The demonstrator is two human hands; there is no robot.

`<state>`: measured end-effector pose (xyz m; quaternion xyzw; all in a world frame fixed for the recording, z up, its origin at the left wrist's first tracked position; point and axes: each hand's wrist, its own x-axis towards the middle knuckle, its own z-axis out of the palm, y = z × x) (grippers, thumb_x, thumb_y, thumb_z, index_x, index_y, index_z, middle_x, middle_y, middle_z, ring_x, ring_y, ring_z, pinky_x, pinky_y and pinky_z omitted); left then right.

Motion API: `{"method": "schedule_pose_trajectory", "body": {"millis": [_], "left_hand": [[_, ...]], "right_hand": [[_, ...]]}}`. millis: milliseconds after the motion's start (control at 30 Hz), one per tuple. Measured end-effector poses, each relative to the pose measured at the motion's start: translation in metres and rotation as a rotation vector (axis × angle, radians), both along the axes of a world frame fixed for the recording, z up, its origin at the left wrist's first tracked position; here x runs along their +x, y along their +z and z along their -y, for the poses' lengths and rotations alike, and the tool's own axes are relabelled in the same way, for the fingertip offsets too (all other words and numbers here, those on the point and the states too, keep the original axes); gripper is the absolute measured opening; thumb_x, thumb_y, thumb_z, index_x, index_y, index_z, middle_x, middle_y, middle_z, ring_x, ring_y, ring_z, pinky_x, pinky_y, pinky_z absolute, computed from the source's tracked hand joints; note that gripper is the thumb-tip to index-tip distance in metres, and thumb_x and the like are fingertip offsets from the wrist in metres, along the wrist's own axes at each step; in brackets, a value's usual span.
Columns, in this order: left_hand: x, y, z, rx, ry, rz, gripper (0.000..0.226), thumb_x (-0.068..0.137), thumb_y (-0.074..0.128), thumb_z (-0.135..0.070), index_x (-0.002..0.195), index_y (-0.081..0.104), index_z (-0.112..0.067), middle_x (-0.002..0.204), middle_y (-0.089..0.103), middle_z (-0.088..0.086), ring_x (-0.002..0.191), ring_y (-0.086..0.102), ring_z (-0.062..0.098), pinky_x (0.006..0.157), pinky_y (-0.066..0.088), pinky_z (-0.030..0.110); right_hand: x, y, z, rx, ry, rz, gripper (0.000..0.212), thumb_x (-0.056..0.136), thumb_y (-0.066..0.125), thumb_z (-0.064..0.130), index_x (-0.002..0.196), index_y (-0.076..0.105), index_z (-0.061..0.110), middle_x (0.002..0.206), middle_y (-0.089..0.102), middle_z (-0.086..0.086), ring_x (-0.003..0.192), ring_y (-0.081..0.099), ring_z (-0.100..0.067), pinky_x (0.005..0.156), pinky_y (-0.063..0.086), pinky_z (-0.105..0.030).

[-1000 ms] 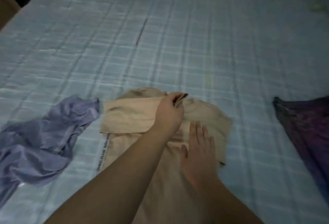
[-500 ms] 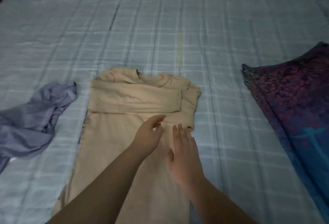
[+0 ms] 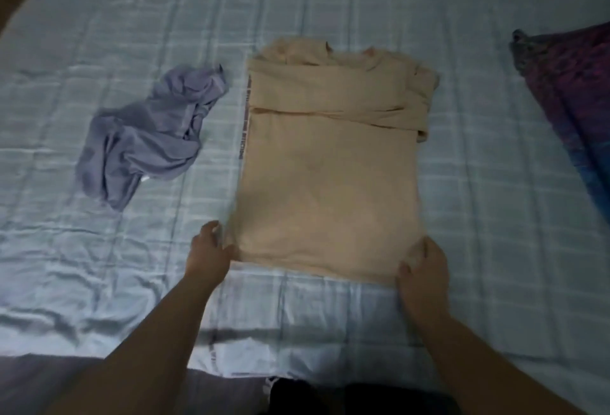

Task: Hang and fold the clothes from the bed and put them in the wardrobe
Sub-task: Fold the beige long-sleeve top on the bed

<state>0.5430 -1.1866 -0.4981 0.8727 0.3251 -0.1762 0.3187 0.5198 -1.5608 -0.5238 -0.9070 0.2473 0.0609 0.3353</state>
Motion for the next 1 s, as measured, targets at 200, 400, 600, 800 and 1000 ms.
{"method": "schedule_pose_trajectory", "body": {"millis": [200, 400, 600, 800, 1000], "left_hand": [[-0.018, 0.000, -0.008, -0.326, 0.213, -0.034, 0.029, 0.083, 0.067, -0.026, 0.096, 0.066, 0.000, 0.081, 0.068, 0.015, 0.069, 0.061, 0.029, 0.059, 0.048, 0.036], [-0.049, 0.062, -0.024, -0.833, 0.508, -0.018, 0.011, 0.096, 0.058, -0.012, 0.107, 0.058, -0.010, 0.108, 0.063, 0.011, 0.100, 0.062, 0.027, 0.080, 0.054, 0.042], [-0.101, 0.116, -0.053, -0.980, 0.527, -0.076, 0.029, 0.100, 0.048, -0.009, 0.128, 0.054, -0.002, 0.121, 0.063, 0.017, 0.105, 0.063, 0.029, 0.084, 0.051, 0.042], [-0.171, 0.150, -0.072, -0.961, 0.548, -0.233, 0.036, 0.095, 0.051, 0.001, 0.130, 0.052, 0.006, 0.112, 0.066, 0.020, 0.095, 0.066, 0.027, 0.079, 0.052, 0.039], [-0.183, 0.172, -0.079, -1.022, 0.543, -0.201, 0.036, 0.094, 0.052, -0.001, 0.130, 0.054, 0.001, 0.112, 0.068, 0.019, 0.093, 0.071, 0.026, 0.080, 0.053, 0.037]], "right_hand": [[-0.012, 0.028, -0.008, 0.224, -0.344, -0.309, 0.029, 0.092, 0.059, 0.012, 0.110, 0.066, -0.010, 0.099, 0.065, -0.024, 0.088, 0.058, -0.032, 0.078, 0.043, -0.033], [-0.041, 0.076, 0.006, 0.413, -0.398, -0.290, 0.024, 0.092, 0.054, 0.025, 0.090, 0.061, 0.002, 0.087, 0.065, -0.020, 0.078, 0.065, -0.036, 0.078, 0.058, -0.056], [-0.097, 0.174, -0.004, 0.751, -0.601, -0.102, 0.013, 0.103, 0.042, 0.003, 0.108, 0.053, -0.002, 0.103, 0.056, -0.018, 0.080, 0.057, -0.025, 0.094, 0.050, -0.044], [-0.174, 0.199, 0.001, 0.759, -0.715, -0.170, 0.027, 0.103, 0.042, 0.003, 0.127, 0.051, -0.006, 0.107, 0.058, -0.016, 0.080, 0.058, -0.023, 0.062, 0.059, -0.030], [-0.182, 0.234, -0.001, 0.829, -0.725, -0.133, 0.030, 0.102, 0.042, 0.001, 0.128, 0.049, 0.014, 0.102, 0.059, -0.017, 0.080, 0.060, -0.028, 0.085, 0.051, -0.043]]}}
